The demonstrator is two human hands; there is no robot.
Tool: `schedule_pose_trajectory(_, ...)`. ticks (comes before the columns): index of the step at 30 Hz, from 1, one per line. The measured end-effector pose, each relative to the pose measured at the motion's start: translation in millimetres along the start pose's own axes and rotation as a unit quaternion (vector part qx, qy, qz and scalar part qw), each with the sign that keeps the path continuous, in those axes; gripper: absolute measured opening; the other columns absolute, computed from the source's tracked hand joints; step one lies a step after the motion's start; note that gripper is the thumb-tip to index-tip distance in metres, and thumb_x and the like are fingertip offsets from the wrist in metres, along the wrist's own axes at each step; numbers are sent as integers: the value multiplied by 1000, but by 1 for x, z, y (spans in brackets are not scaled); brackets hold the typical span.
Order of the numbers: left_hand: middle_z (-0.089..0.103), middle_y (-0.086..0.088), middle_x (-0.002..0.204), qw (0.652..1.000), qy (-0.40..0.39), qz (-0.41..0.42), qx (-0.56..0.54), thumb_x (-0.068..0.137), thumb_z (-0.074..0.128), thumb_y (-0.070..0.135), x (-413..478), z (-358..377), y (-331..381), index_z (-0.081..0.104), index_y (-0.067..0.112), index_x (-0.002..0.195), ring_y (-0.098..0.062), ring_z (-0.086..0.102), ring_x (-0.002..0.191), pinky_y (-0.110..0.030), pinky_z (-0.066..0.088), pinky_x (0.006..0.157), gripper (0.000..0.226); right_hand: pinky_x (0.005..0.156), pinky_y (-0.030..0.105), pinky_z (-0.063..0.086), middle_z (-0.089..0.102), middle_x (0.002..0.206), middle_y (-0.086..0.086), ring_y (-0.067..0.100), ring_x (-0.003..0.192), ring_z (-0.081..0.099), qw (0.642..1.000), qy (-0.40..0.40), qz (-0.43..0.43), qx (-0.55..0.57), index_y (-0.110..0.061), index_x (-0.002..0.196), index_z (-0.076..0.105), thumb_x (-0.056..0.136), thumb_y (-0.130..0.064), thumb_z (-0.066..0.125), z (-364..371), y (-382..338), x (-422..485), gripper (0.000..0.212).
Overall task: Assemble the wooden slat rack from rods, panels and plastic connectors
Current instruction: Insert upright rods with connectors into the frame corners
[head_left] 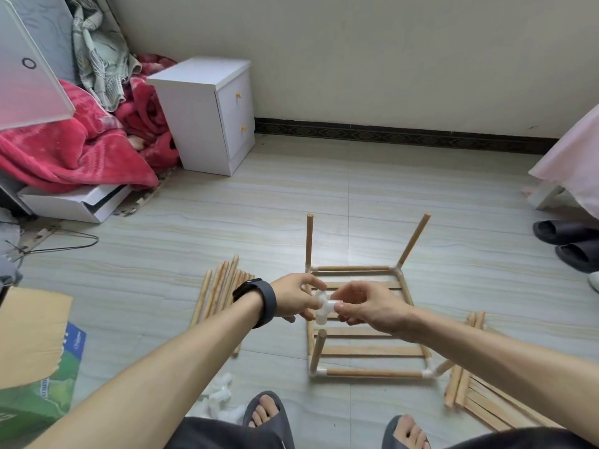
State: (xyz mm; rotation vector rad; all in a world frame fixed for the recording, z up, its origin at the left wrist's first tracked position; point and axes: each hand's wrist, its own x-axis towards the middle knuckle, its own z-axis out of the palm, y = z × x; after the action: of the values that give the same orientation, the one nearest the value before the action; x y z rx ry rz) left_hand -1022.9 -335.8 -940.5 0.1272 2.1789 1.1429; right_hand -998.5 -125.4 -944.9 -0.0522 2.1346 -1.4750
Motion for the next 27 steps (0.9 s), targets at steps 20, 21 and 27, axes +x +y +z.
schedule_pose_trajectory(20,73,6,95,999,-14,-39,21,80,82,30,17,14,-24,53,27,106,-7,73,79,-29,56,71,39,83,30,59,71,95,-6,6,88,68,971,-14,-40,-235,-37,93,65,87,-32,80,1,20,6,17)
schedule_pose_trajectory(21,73,7,94,999,-19,-42,18,80,82,30,17,14,-24,55,25,110,-6,73,78,-29,56,73,41,83,31,59,72,95,-6,7,89,68,969,-16,-40,-242,-37,93,65,86,-32,80,1,18,5,17)
schedule_pose_trajectory(27,71,8,99,996,-44,-56,55,85,78,33,13,19,-26,51,15,136,-8,72,84,-26,51,67,61,78,21,55,70,97,-7,3,88,65,957,-38,-42,-284,-28,104,69,88,-35,78,3,14,5,20)
